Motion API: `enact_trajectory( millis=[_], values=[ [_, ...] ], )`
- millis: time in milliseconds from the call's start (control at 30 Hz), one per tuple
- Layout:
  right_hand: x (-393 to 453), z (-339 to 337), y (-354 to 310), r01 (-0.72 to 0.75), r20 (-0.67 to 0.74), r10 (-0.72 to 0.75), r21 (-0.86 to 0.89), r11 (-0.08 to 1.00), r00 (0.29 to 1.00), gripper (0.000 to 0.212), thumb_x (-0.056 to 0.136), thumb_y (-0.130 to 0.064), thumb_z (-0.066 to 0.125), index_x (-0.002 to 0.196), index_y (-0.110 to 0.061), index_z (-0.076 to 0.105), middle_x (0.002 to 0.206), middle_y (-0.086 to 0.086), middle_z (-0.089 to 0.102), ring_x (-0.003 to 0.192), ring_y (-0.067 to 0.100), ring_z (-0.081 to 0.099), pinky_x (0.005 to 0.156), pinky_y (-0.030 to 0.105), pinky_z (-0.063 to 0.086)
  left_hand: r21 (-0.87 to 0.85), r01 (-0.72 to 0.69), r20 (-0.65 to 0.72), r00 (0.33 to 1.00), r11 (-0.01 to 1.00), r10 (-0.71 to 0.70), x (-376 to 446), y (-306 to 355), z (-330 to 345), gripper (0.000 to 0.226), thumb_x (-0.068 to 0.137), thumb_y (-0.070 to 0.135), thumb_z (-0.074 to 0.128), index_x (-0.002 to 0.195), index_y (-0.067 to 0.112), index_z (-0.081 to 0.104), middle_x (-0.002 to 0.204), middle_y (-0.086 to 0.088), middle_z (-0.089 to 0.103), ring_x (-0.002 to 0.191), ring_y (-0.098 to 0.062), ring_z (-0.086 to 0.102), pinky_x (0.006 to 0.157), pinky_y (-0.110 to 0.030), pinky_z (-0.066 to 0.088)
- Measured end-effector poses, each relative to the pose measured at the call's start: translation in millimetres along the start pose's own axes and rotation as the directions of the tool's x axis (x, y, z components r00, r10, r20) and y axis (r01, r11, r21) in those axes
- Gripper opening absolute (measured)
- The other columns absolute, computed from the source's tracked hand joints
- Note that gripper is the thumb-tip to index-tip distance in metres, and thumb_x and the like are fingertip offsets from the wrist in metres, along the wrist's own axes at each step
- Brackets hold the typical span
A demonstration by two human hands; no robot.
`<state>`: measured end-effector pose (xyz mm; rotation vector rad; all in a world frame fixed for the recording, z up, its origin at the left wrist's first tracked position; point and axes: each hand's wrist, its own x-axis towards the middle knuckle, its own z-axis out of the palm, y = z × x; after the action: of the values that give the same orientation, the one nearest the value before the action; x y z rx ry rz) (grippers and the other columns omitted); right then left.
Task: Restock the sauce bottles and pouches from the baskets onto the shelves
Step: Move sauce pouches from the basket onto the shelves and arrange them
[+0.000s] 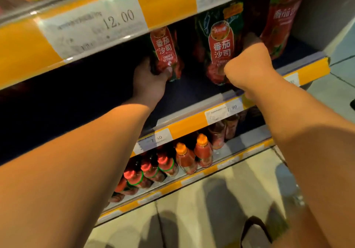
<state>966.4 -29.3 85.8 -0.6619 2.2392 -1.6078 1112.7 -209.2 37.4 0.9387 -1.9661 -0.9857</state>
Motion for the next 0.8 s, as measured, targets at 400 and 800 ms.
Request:
enact_trajectory(
  millis=[400,800],
  values=[
    [2.8,19.4,9.2,0.228,-0.058,-0.236,-0.118,0.967,0.97,0.05,0.08,-0.016,0.084,0.125,-0.015,0.063,0.103,-0.006,0.065,0.09,0.008,0.061,0.07,0.005,0.045,0.066,-0.009,-0.075,0.997,0.998,0.013,27.1,-6.9,23.4,0.042,0.09,0.034,0.076,0.129,0.025,0.064,0.124,0.006,0.07,0.113,-0.011,0.066,0.099,-0.032,0.053],
    [18.7,38.5,13.1,0.166,-0.141,-0.181,-0.114,0.98,0.973,0.043,0.089,-0.006,0.073,0.13,-0.009,0.06,0.117,0.001,0.068,0.101,0.01,0.06,0.065,-0.004,0.036,0.051,0.027,-0.115,0.993,0.998,-0.021,25.2,-11.9,25.0,0.043,0.087,0.043,0.076,0.127,0.035,0.062,0.106,0.025,0.061,0.104,-0.002,0.062,0.092,-0.026,0.049]
  ],
)
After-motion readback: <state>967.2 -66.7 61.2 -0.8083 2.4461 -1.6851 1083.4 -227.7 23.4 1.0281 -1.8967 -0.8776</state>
